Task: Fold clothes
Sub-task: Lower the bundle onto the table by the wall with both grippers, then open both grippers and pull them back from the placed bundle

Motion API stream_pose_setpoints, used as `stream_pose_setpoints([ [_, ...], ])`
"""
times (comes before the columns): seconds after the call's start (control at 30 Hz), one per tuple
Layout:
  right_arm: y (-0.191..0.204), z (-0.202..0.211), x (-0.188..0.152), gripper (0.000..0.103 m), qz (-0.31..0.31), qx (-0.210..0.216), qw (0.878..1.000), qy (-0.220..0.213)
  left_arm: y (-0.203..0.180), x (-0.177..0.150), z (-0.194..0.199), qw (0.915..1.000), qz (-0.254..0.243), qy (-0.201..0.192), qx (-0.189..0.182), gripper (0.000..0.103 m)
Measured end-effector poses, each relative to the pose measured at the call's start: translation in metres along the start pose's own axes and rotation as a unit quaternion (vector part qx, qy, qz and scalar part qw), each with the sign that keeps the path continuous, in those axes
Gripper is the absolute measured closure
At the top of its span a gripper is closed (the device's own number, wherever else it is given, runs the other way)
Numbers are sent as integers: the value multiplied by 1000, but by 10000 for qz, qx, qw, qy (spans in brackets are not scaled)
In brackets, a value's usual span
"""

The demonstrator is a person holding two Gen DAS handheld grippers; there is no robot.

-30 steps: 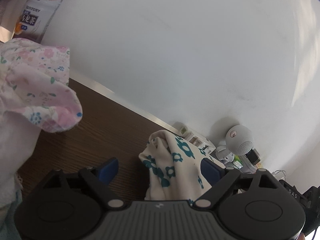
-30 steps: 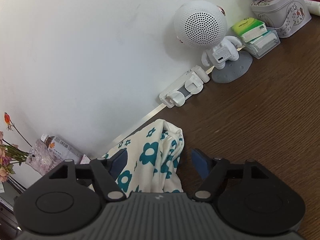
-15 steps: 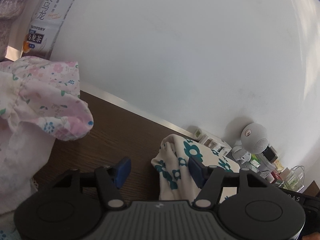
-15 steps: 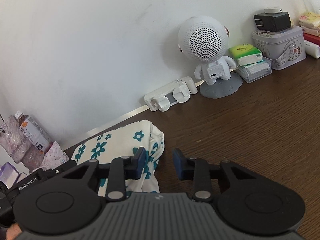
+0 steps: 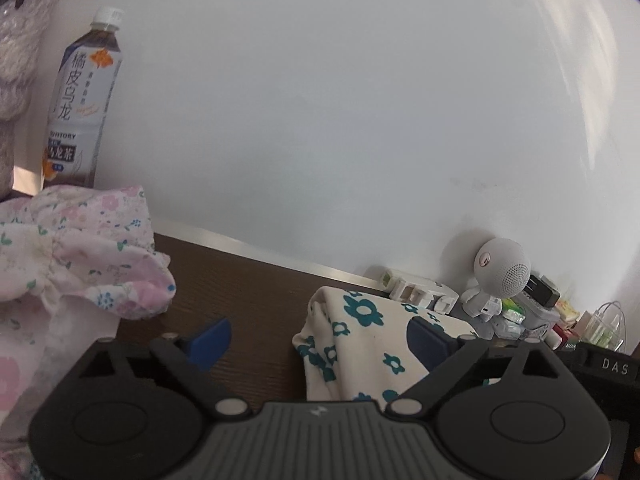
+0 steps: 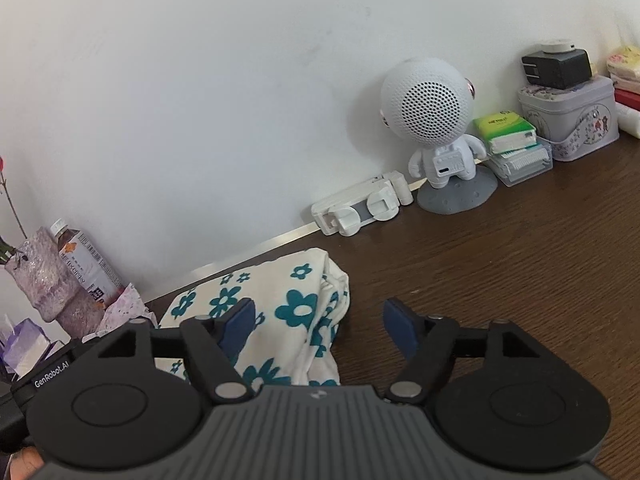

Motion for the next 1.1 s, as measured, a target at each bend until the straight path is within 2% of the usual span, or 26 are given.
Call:
stream_pose_setpoints([
  [0.13, 14, 5, -4, 18, 400, -67, 9992, -1, -14, -8, 10, 9993, -355, -66, -134, 1],
  [0.27, 23, 12, -11, 9, 696, -188, 9974, -3, -21, -19, 22, 9979, -648, 0, -61, 0],
  [0.4, 30, 19, -22, 6, 786, -190, 9967, 95, -20, -27, 35, 9970, -775, 19, -53, 0],
  [0.8, 65, 54, -67, 3, 1121, -330, 9925, 355, -4, -49, 79, 9977, -641, 208, 5, 0],
  [1.1, 91, 89, -106, 1, 1159, -394, 9914, 472, 15, -77, 135, 9976, -539, 436, 39, 0],
])
Point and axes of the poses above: each gripper's, at about its wrist camera, not at the fingertips, and z roughly against the way its jaws point, y to its left, x to its top, the point moved 4 cm from there along -z, roughly the way its jaws point, and after that the axes turned 12 degrees about x, right-handed, at the moved point
